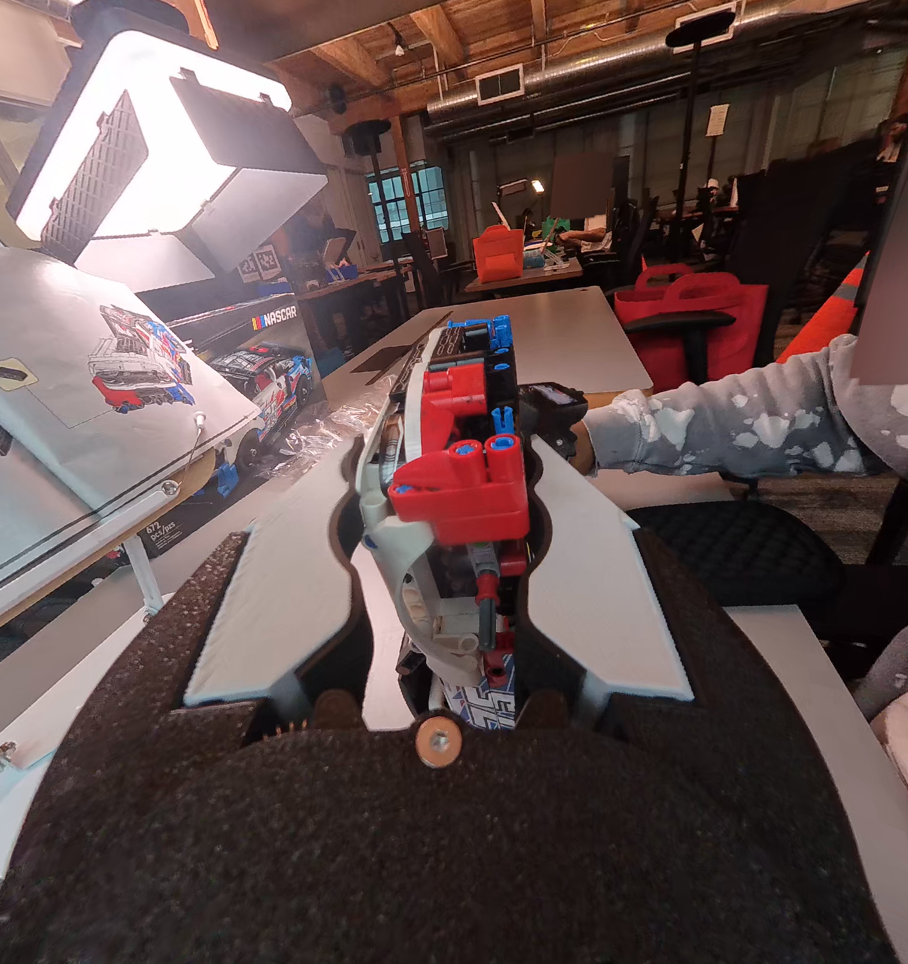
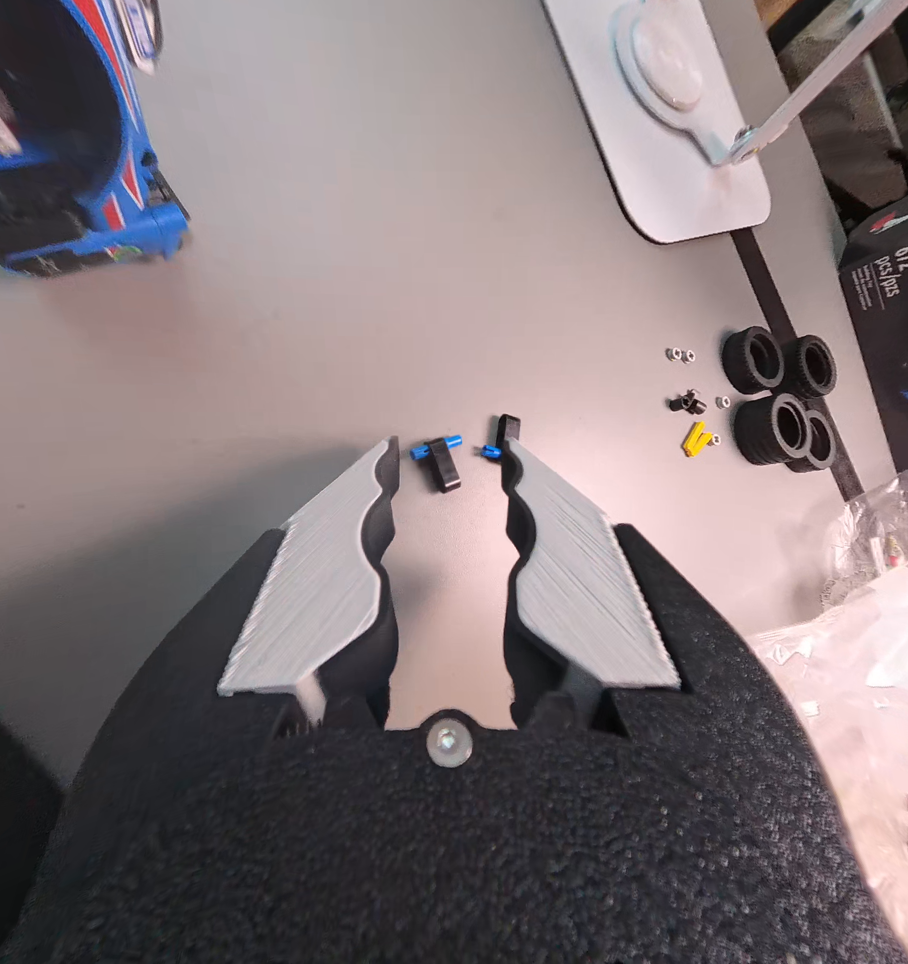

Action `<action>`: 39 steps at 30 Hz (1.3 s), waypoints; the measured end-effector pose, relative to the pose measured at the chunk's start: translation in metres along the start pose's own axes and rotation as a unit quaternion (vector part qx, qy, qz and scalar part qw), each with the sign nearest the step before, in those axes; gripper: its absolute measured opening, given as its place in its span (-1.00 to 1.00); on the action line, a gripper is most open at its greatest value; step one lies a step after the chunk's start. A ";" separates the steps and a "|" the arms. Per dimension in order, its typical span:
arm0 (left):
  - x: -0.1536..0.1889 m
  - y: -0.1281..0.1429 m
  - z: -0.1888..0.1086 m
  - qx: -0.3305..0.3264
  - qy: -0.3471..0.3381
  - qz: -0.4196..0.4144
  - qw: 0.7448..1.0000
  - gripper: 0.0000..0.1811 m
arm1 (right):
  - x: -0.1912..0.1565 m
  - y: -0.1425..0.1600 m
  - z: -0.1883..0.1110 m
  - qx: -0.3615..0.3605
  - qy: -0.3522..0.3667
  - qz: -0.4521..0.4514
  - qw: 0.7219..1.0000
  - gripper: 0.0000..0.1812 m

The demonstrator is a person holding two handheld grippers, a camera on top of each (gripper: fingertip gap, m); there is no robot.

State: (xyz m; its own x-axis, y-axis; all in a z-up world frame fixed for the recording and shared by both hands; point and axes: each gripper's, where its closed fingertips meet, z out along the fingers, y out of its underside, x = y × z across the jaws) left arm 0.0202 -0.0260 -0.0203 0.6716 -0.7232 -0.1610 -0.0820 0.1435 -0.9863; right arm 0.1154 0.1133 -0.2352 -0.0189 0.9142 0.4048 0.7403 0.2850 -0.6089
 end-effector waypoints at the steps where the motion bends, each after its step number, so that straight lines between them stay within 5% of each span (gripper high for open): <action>1: 0.001 0.000 0.000 0.000 0.003 0.001 1.000 -0.34 | 0.000 -0.006 -0.006 0.016 -0.001 0.010 1.000 -0.56; 7: 0.007 0.000 0.003 -0.004 0.021 0.010 1.000 -0.34 | -0.021 -0.073 -0.064 0.180 -0.080 0.088 0.976 -0.49; 10: 0.012 0.000 0.005 -0.007 0.041 0.017 0.999 -0.34 | -0.038 -0.115 -0.097 0.257 -0.141 0.113 0.949 -0.29; 17: 0.019 -0.001 0.005 -0.012 0.056 0.024 0.998 -0.34 | -0.045 -0.177 -0.110 0.297 -0.139 0.090 0.940 -0.03; 21: 0.029 -0.001 0.002 -0.015 0.077 0.040 0.996 -0.33 | -0.058 -0.186 -0.090 0.278 -0.169 0.068 0.943 -0.05; 26: 0.028 0.000 0.001 -0.018 0.079 0.039 0.996 -0.33 | -0.076 -0.190 -0.090 0.290 -0.208 0.052 0.933 -0.39; 39: 0.015 0.005 -0.025 -0.054 0.041 0.027 0.997 -0.44 | -0.070 -0.190 -0.089 0.297 -0.201 0.083 0.930 -0.42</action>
State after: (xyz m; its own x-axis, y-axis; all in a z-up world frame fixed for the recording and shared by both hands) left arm 0.0114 -0.0527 -0.0282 0.6026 -0.7694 -0.2120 -0.1986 0.1128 -0.9736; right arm 0.0361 -0.0305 -0.0871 -0.2747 0.9599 0.0561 0.2564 0.1294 -0.9579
